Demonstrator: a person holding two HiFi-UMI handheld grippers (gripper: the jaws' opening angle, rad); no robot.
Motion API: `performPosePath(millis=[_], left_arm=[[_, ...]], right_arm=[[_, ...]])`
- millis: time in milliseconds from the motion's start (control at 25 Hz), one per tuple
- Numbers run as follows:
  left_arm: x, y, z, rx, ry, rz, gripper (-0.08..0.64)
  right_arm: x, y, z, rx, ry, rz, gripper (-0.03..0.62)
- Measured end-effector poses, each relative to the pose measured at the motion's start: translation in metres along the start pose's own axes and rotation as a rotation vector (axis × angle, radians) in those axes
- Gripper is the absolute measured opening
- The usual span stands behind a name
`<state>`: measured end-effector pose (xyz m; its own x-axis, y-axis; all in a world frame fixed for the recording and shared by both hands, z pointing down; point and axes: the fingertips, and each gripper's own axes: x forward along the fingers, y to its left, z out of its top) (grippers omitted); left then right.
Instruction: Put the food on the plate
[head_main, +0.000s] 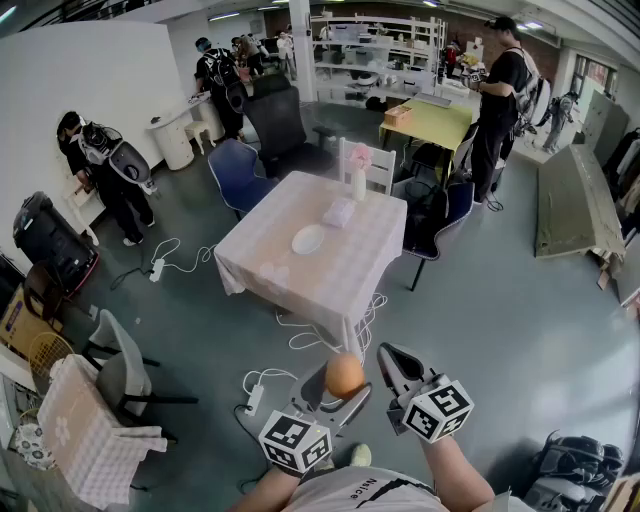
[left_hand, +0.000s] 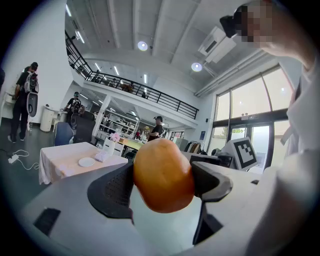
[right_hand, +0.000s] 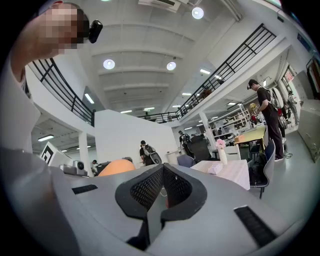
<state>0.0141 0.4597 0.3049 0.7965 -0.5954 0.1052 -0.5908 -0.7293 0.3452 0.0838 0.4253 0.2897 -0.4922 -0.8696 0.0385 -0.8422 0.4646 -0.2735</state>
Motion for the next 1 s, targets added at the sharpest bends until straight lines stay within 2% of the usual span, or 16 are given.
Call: performPosePath(millis=[320, 440, 680, 1000], left_arm=[[0.0, -0.005, -0.004, 0.001, 0.001, 0.008, 0.365], [0.001, -0.004, -0.006, 0.005, 0.001, 0.02, 0.365], [0.004, 0.009, -0.005, 0.009, -0.001, 0.082, 0.365], [0.018, 0.026, 0.0, 0.023, -0.007, 0.153, 0.365]], right_arm=[[-0.005, -0.002, -0.003, -0.004, 0.003, 0.005, 0.015], [-0.006, -0.006, -0.002, 0.023, -0.014, 0.009, 0.015], [-0.012, -0.022, 0.001, 0.082, -0.046, 0.004, 0.017], [-0.003, -0.035, 0.003, 0.085, -0.045, 0.048, 0.017]])
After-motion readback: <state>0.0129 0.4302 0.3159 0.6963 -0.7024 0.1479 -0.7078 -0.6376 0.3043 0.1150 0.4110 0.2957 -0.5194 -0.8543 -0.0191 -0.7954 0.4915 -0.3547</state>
